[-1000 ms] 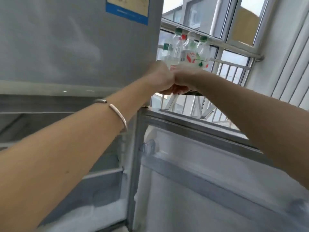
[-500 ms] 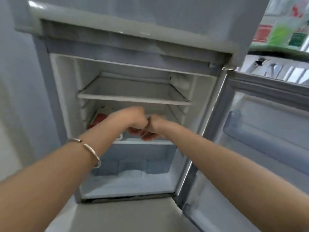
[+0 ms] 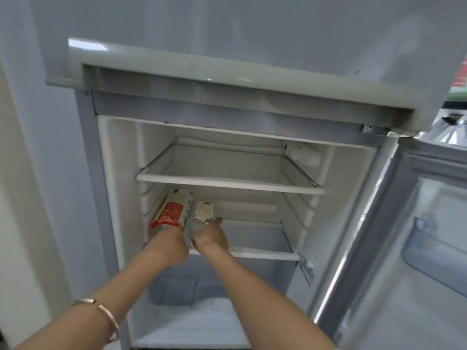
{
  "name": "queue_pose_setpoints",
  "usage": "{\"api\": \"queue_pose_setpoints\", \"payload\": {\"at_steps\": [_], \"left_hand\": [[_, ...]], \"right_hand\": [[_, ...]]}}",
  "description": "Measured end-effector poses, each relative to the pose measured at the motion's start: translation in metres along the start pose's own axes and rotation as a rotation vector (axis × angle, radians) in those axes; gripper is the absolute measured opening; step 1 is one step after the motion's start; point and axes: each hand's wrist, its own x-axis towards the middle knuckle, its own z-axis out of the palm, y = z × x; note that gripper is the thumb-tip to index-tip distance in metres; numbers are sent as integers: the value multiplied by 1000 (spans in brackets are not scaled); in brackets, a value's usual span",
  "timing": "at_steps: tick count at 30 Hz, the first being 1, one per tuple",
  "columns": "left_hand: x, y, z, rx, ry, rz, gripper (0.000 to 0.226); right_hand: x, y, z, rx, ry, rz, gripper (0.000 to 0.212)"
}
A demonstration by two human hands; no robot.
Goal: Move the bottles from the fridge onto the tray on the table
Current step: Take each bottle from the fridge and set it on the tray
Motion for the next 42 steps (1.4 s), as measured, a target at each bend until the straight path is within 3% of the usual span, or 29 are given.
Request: {"api": "queue_pose_setpoints", "payload": {"at_steps": [7,10,15,22,28,32,34,38,42], "left_hand": [[-16,39,-6,-120,70,59,42],[-30,65,-14,-209,52,180,50],[-43,99,-24,-258,-81,327,84],[-94,136,-71,-301,-271,331,72],[-126,189,-116,-278,-514,433,63],[-156,220,-153,-277,-657,504,37],[-171,233,-171,-311,-693,555,42],[-194,255,-203,-485,-647,631,60],[-213,285,-227,-689,-479,718,56]], "right_hand": [[-33,5,-72,-93,220,-177,46],[-56,-2,-110,-186,311,-274,37],[-95,-14,-155,-399,332,-393,29],[-139,-25,-225,-598,112,-255,44],[-194,-32,-301,-507,29,-93,43],[-223,-46,-345,-636,127,-119,47],[-239,-54,-369,-648,210,-159,48],[-260,-72,-409,-561,403,-236,50],[-279,-79,-440,-500,642,-377,77]]}}
